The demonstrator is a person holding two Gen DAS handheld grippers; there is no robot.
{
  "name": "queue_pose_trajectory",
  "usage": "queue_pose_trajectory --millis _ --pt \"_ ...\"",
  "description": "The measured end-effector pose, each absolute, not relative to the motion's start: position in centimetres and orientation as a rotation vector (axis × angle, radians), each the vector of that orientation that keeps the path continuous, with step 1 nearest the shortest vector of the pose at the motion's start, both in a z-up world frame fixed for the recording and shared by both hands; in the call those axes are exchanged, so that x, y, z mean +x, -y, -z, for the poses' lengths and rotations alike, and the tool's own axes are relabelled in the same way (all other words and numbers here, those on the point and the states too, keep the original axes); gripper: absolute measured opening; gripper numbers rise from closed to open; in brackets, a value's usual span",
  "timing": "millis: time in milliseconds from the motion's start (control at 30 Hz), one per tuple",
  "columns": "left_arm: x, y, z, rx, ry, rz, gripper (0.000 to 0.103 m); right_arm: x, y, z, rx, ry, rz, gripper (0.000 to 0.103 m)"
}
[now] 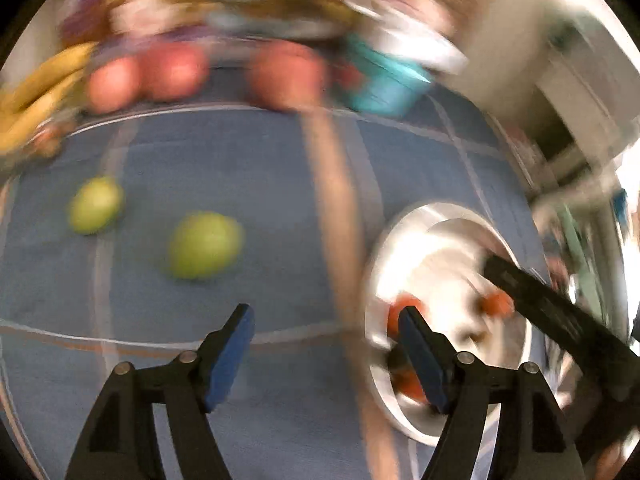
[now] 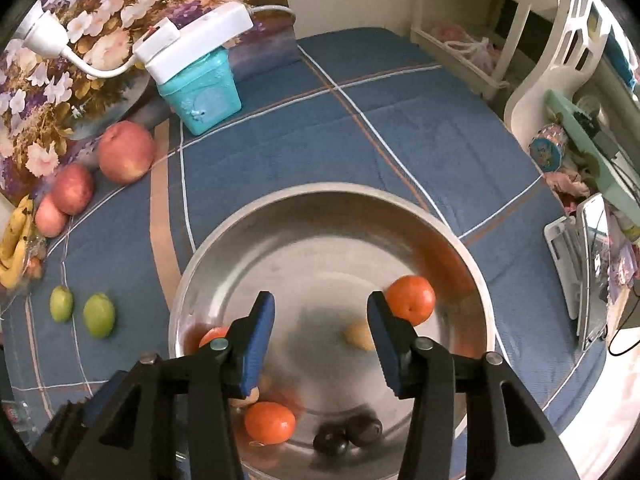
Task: Organize fruits
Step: 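Grasp a green mango with the left tool while the right tool grasps a green pear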
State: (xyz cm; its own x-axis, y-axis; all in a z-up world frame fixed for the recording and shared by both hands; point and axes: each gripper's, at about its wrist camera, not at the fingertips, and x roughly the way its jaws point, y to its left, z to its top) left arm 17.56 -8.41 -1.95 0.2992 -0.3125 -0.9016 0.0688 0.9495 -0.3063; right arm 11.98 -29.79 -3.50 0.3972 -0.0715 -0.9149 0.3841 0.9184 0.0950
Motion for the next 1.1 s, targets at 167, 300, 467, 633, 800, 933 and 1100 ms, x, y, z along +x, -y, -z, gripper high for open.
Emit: queue_pose_trajectory --millis 167,300,467,633,800,933,1100 --pt "20.0 -2.0 2.5 -0.319 -1.189 0.023 0.077 13.7 25.2 1.4 0.221 -1.075 0.194 0.049" --pt "21.3 -6.6 3.9 -0.394 -1.2 -0.036 0.077 16.3 18.8 2.0 0.167 -1.123 0.037 0.049" --pt "23.0 -6.9 5.0 -0.352 -1.202 0.024 0.077 18.5 12.5 4.4 0.128 -1.198 -0.072 0.049" --pt "24.6 -5.3 6.2 -0.289 -1.228 0.044 0.077 19.8 10.5 6.5 0.221 -1.254 -0.136 0.054" --pt "25.4 -4.4 7.1 -0.264 -1.244 0.053 0.053 20.8 10.1 7.9 0.296 -1.288 -0.149 0.054" --pt "25.5 -4.7 7.2 -0.281 -1.243 0.053 0.052 21.3 9.4 8.6 0.284 -1.281 -0.137 0.054" --pt "25.4 -4.9 7.1 -0.275 -1.24 0.042 0.052 21.7 9.4 8.6 0.29 -1.275 -0.121 0.054"
